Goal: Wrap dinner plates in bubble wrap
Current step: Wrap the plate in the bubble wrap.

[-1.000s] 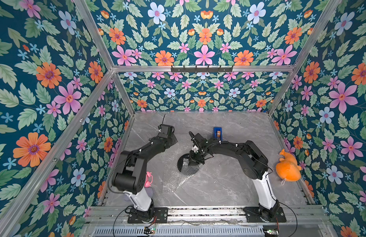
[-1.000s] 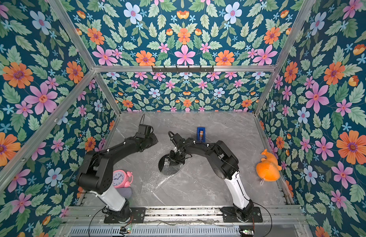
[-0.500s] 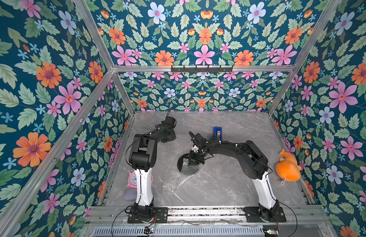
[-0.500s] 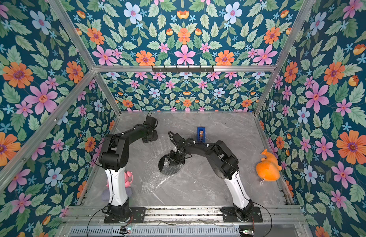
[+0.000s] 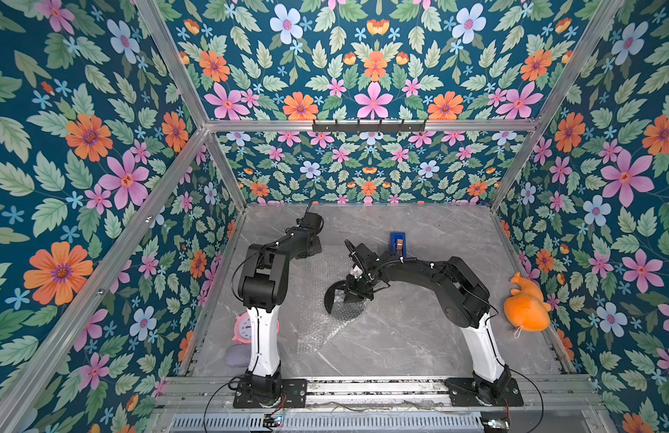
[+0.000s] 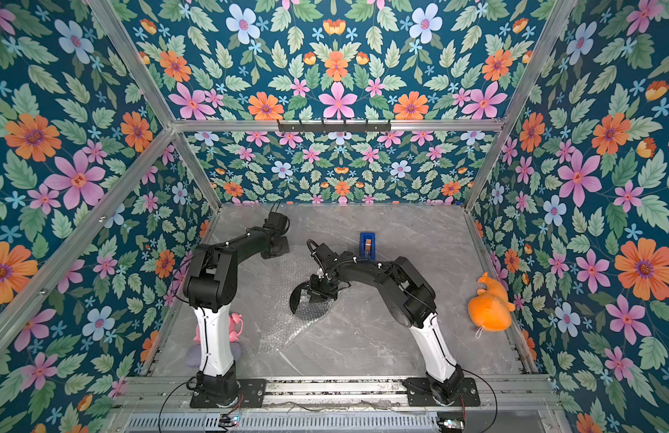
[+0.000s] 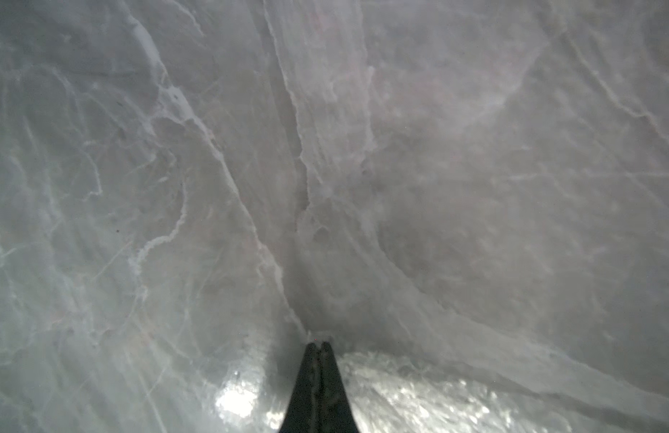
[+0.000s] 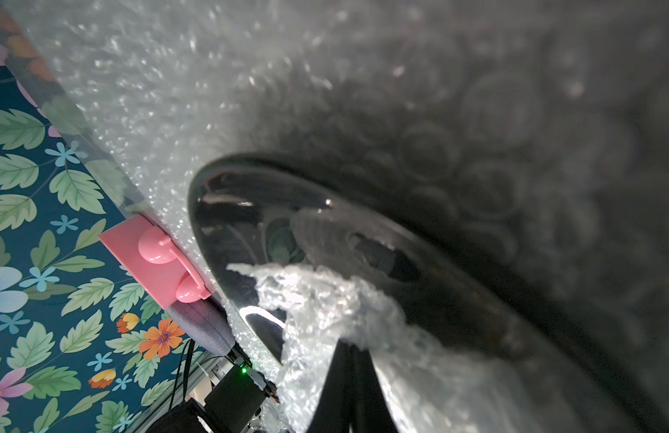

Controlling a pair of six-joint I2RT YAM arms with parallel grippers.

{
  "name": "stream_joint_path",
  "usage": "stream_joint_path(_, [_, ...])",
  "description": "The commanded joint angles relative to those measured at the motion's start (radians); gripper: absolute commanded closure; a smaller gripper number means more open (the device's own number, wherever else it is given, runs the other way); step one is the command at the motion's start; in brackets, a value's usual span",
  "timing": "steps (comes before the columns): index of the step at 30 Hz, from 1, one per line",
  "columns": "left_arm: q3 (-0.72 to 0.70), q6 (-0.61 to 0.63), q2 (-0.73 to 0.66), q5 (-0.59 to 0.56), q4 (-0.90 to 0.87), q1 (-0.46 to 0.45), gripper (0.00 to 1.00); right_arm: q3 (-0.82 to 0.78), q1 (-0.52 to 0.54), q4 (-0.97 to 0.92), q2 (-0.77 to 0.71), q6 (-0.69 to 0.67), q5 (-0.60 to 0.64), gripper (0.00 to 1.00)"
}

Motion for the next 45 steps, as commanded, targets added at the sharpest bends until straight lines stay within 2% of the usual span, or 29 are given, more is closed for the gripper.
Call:
stream_joint_path(1, [-0.045,-0.014,0.01,0.11,-0.116,0.001,1.0,-0.013,0.001,-0.088,0.017,0.006,0.15,0.99])
stream_joint_path(5, [-0.104,-0.078,-0.121,0.169,-0.017,0.0,1.0,-0.014,0.002,-0.083,0.019,0.006,0.15,0.99])
stream_joint_path(8, [-0.166,-0.164,-0.254,0.314,0.101,-0.002,1.0,-0.018,0.001,-0.079,0.025,0.006,0.148,0.99])
stream_joint_path(13, [-0.368,-0.354,-0.467,0.5,0.319,-0.035,1.0,-0.03,0.002,-0.052,0.031,0.016,0.139,0.99])
stream_joint_path(20, [-0.736,-0.6,-0.615,0.604,0.556,-0.174,1.0,-0.061,0.005,0.02,0.014,0.026,0.119,0.99])
stream_joint_path(23, [-0.835,-0.667,-0.622,0.566,0.599,-0.234,1.0,-0.066,0.005,0.028,0.009,0.029,0.12,0.99])
stream_joint_path(28, [-0.935,-0.747,-0.61,0.462,0.602,-0.232,1.0,-0.073,0.005,0.029,-0.034,0.031,0.13,0.99])
stream_joint_path(36, [-0.911,-0.713,-0.597,0.398,0.532,-0.232,1.0,-0.126,0.019,-0.036,-0.22,0.004,0.193,0.85])
stream_joint_path(40, [-0.896,-0.695,-0.627,0.402,0.532,-0.239,1.0,-0.206,0.018,-0.006,-0.212,0.018,0.185,0.89])
stream_joint_path(45, [-0.856,-0.676,-0.677,0.413,0.513,-0.261,1.0,-0.189,0.016,0.016,-0.151,0.022,0.183,0.93])
